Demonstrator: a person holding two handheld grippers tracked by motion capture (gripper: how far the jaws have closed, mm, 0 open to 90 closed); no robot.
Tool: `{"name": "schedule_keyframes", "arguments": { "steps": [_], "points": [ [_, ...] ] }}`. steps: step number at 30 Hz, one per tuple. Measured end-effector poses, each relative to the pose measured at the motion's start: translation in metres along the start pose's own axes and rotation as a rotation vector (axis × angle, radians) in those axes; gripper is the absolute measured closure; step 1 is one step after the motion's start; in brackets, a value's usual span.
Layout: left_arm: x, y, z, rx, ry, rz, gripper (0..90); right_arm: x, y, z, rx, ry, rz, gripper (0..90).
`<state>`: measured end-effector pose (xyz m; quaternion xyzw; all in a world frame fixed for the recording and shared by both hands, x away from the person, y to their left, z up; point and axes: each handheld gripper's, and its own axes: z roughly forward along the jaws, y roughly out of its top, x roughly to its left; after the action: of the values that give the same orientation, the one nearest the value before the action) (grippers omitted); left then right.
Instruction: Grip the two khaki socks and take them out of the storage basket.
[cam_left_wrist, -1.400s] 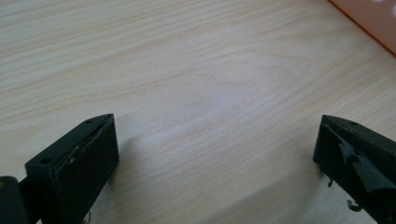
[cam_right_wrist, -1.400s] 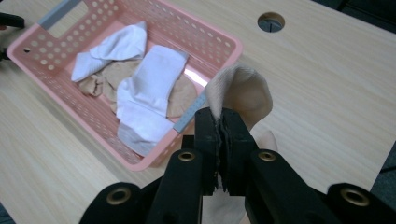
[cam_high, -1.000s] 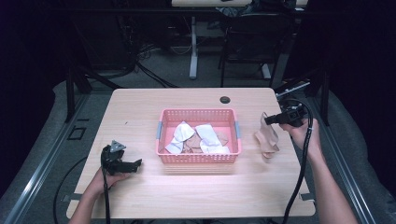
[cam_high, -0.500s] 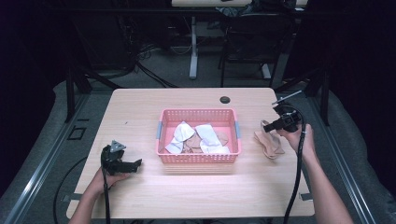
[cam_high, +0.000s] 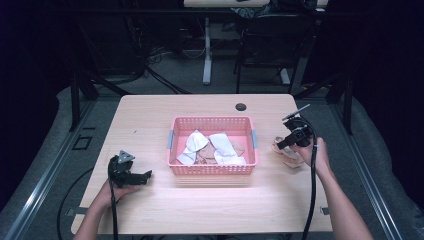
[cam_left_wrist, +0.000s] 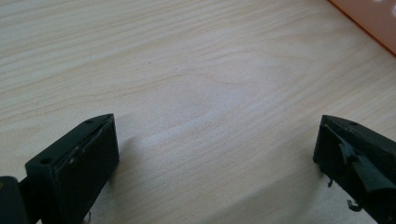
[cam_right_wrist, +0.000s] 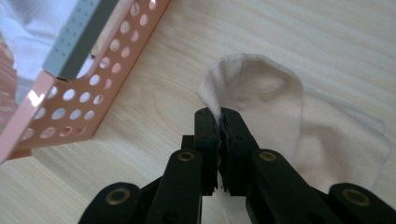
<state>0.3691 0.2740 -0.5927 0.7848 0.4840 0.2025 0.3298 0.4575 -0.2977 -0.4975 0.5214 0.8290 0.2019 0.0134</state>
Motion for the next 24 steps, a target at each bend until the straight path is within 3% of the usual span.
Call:
{"name": "schedule_keyframes", "arguments": {
  "steps": [5,8,10,11,12,13,17,24],
  "points": [
    [0.0,0.0,0.0,0.001,0.0,0.001,0.0,0.002,0.001,-0.001,-0.002,-0.011,-0.008,80.4],
    [0.0,0.0,0.0,0.0,0.0,0.001,0.0,0.0,0.002,-0.006,-0.001,-0.029,-0.023,69.4],
    [0.0,0.0,0.0,0.0,0.0,0.0,0.0,0.001,0.0,-0.01,-0.045,-0.037,0.003,59.0],
    [0.0,0.0,0.0,0.0,0.0,0.001,0.0,0.0,0.0,-0.012,-0.047,-0.042,-0.006,55.3],
    [0.0,0.0,0.0,0.0,0.0,0.001,0.0,0.0,0.0,-0.012,-0.047,-0.042,-0.006,55.3],
    [0.0,0.0,0.0,0.0,0.0,0.0,0.0,0.0,-0.001,-0.018,-0.077,-0.003,0.004,45.0],
    [0.0,0.0,0.0,0.0,-0.002,0.004,0.0,-0.001,-0.003,-0.036,-0.137,0.028,-0.006,29.1],
    [0.0,0.0,0.0,0.001,-0.004,0.005,0.0,-0.002,-0.006,-0.055,-0.203,0.055,-0.01,20.8]
  ]
}}
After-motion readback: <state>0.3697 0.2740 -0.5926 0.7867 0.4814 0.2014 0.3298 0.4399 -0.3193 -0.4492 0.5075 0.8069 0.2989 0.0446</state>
